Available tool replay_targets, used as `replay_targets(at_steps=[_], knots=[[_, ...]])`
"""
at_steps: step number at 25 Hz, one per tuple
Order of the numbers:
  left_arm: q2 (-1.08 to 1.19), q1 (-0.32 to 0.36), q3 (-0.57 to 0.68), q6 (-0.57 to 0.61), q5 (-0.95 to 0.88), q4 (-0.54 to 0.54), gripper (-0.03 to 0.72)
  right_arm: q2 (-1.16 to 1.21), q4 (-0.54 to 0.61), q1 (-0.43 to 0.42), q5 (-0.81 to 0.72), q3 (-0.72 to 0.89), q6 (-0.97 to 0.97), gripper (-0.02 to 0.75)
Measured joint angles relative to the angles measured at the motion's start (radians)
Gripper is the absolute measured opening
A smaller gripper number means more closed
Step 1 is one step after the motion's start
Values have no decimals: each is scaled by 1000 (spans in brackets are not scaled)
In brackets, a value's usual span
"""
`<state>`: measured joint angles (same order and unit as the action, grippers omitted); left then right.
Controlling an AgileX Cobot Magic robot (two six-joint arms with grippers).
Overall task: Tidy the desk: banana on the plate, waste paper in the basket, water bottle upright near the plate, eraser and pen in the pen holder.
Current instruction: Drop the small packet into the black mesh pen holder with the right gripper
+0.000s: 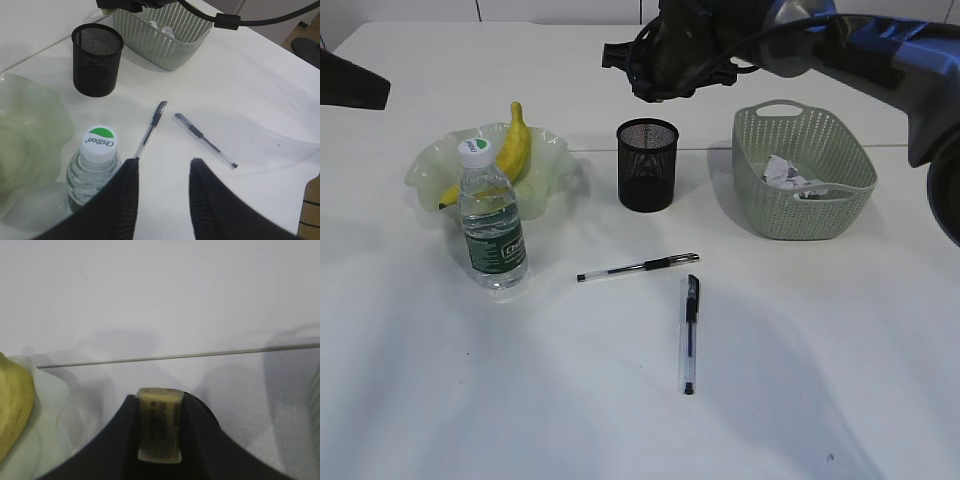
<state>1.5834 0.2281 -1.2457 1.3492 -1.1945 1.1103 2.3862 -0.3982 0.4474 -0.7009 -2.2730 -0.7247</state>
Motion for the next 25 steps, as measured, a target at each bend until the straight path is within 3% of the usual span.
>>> replay_targets(at_steps=[25], knots=[[0, 0, 0, 0, 0, 0, 235, 0, 34, 0, 10, 0, 0, 236]])
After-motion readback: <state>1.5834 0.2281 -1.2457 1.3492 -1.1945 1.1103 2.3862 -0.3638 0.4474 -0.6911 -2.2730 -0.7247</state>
